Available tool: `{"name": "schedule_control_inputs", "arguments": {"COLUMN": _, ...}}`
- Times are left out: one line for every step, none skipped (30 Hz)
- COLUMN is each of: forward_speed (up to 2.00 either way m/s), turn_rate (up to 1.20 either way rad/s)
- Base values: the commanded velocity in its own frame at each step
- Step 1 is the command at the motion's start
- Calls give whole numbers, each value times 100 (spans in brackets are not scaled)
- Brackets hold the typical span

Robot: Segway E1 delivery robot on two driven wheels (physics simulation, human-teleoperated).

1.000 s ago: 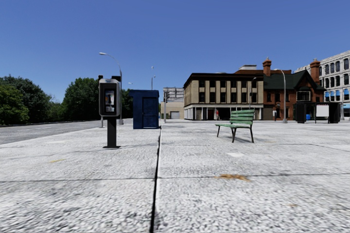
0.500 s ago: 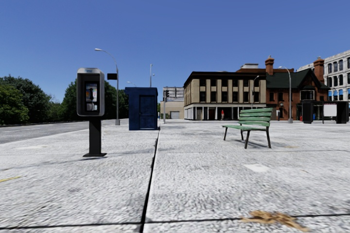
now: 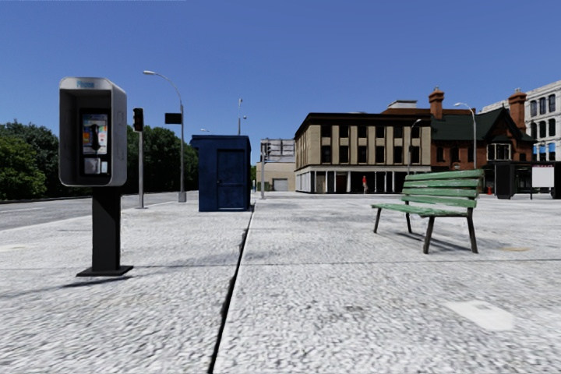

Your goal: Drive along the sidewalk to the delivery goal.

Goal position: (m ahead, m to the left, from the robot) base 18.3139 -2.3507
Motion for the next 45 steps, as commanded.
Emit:
{"name": "schedule_control_inputs", "arguments": {"forward_speed": 200, "turn_rate": 0}}
{"name": "schedule_control_inputs", "arguments": {"forward_speed": 200, "turn_rate": 0}}
{"name": "schedule_control_inputs", "arguments": {"forward_speed": 200, "turn_rate": 0}}
{"name": "schedule_control_inputs", "arguments": {"forward_speed": 200, "turn_rate": 0}}
{"name": "schedule_control_inputs", "arguments": {"forward_speed": 200, "turn_rate": 0}}
{"name": "schedule_control_inputs", "arguments": {"forward_speed": 200, "turn_rate": 0}}
{"name": "schedule_control_inputs", "arguments": {"forward_speed": 200, "turn_rate": 0}}
{"name": "schedule_control_inputs", "arguments": {"forward_speed": 200, "turn_rate": 0}}
{"name": "schedule_control_inputs", "arguments": {"forward_speed": 200, "turn_rate": 0}}
{"name": "schedule_control_inputs", "arguments": {"forward_speed": 200, "turn_rate": 0}}
{"name": "schedule_control_inputs", "arguments": {"forward_speed": 200, "turn_rate": 0}}
{"name": "schedule_control_inputs", "arguments": {"forward_speed": 200, "turn_rate": -3}}
{"name": "schedule_control_inputs", "arguments": {"forward_speed": 200, "turn_rate": -7}}
{"name": "schedule_control_inputs", "arguments": {"forward_speed": 200, "turn_rate": -10}}
{"name": "schedule_control_inputs", "arguments": {"forward_speed": 200, "turn_rate": -10}}
{"name": "schedule_control_inputs", "arguments": {"forward_speed": 200, "turn_rate": -11}}
{"name": "schedule_control_inputs", "arguments": {"forward_speed": 200, "turn_rate": -12}}
{"name": "schedule_control_inputs", "arguments": {"forward_speed": 200, "turn_rate": -13}}
{"name": "schedule_control_inputs", "arguments": {"forward_speed": 200, "turn_rate": -13}}
{"name": "schedule_control_inputs", "arguments": {"forward_speed": 200, "turn_rate": -15}}
{"name": "schedule_control_inputs", "arguments": {"forward_speed": 200, "turn_rate": -15}}
{"name": "schedule_control_inputs", "arguments": {"forward_speed": 200, "turn_rate": -15}}
{"name": "schedule_control_inputs", "arguments": {"forward_speed": 200, "turn_rate": -15}}
{"name": "schedule_control_inputs", "arguments": {"forward_speed": 200, "turn_rate": -15}}
{"name": "schedule_control_inputs", "arguments": {"forward_speed": 200, "turn_rate": -16}}
{"name": "schedule_control_inputs", "arguments": {"forward_speed": 200, "turn_rate": -17}}
{"name": "schedule_control_inputs", "arguments": {"forward_speed": 200, "turn_rate": -18}}
{"name": "schedule_control_inputs", "arguments": {"forward_speed": 200, "turn_rate": -22}}
{"name": "schedule_control_inputs", "arguments": {"forward_speed": 200, "turn_rate": -22}}
{"name": "schedule_control_inputs", "arguments": {"forward_speed": 200, "turn_rate": -25}}
{"name": "schedule_control_inputs", "arguments": {"forward_speed": 200, "turn_rate": -26}}
{"name": "schedule_control_inputs", "arguments": {"forward_speed": 200, "turn_rate": -26}}
{"name": "schedule_control_inputs", "arguments": {"forward_speed": 200, "turn_rate": -26}}
{"name": "schedule_control_inputs", "arguments": {"forward_speed": 200, "turn_rate": -26}}
{"name": "schedule_control_inputs", "arguments": {"forward_speed": 200, "turn_rate": -26}}
{"name": "schedule_control_inputs", "arguments": {"forward_speed": 200, "turn_rate": -26}}
{"name": "schedule_control_inputs", "arguments": {"forward_speed": 200, "turn_rate": -26}}
{"name": "schedule_control_inputs", "arguments": {"forward_speed": 200, "turn_rate": -26}}
{"name": "schedule_control_inputs", "arguments": {"forward_speed": 200, "turn_rate": -26}}
{"name": "schedule_control_inputs", "arguments": {"forward_speed": 200, "turn_rate": -26}}
{"name": "schedule_control_inputs", "arguments": {"forward_speed": 200, "turn_rate": -26}}
{"name": "schedule_control_inputs", "arguments": {"forward_speed": 200, "turn_rate": -26}}
{"name": "schedule_control_inputs", "arguments": {"forward_speed": 200, "turn_rate": -26}}
{"name": "schedule_control_inputs", "arguments": {"forward_speed": 200, "turn_rate": -27}}
{"name": "schedule_control_inputs", "arguments": {"forward_speed": 200, "turn_rate": -27}}
